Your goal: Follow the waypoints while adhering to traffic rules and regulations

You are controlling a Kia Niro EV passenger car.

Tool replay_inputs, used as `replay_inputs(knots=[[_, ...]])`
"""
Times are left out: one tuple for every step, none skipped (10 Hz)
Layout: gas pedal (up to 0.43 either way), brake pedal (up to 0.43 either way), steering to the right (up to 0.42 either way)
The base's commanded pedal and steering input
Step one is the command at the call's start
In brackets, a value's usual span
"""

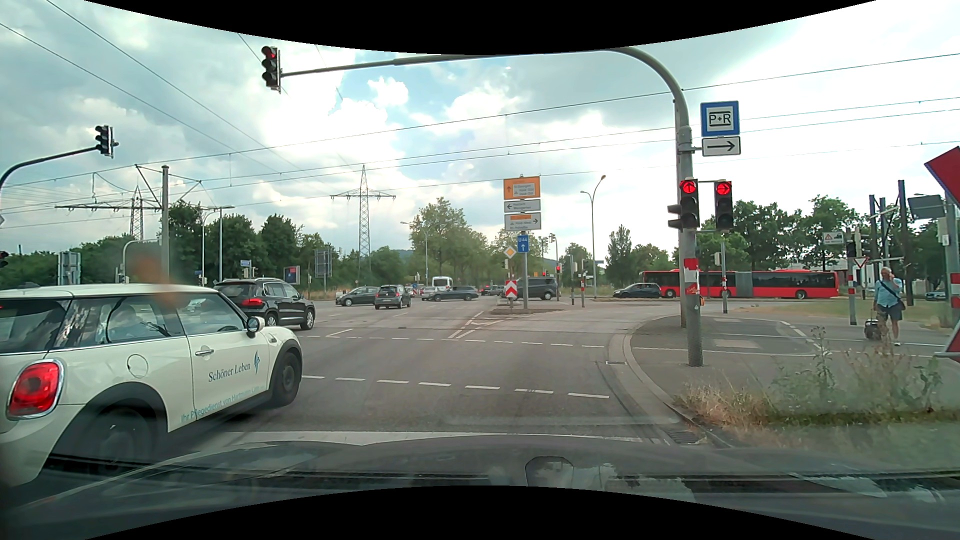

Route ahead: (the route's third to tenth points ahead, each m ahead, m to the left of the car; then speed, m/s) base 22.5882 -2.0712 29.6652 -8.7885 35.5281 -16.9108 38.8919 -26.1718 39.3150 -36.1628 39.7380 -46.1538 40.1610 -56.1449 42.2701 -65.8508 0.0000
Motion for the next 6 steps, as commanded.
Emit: replay_inputs(knots=[[0.0,0.268,0.004],[0.0,0.268,0.004],[0.0,0.268,0.004],[0.0,0.268,0.004],[0.0,0.268,0.004],[0.0,0.268,0.004]])
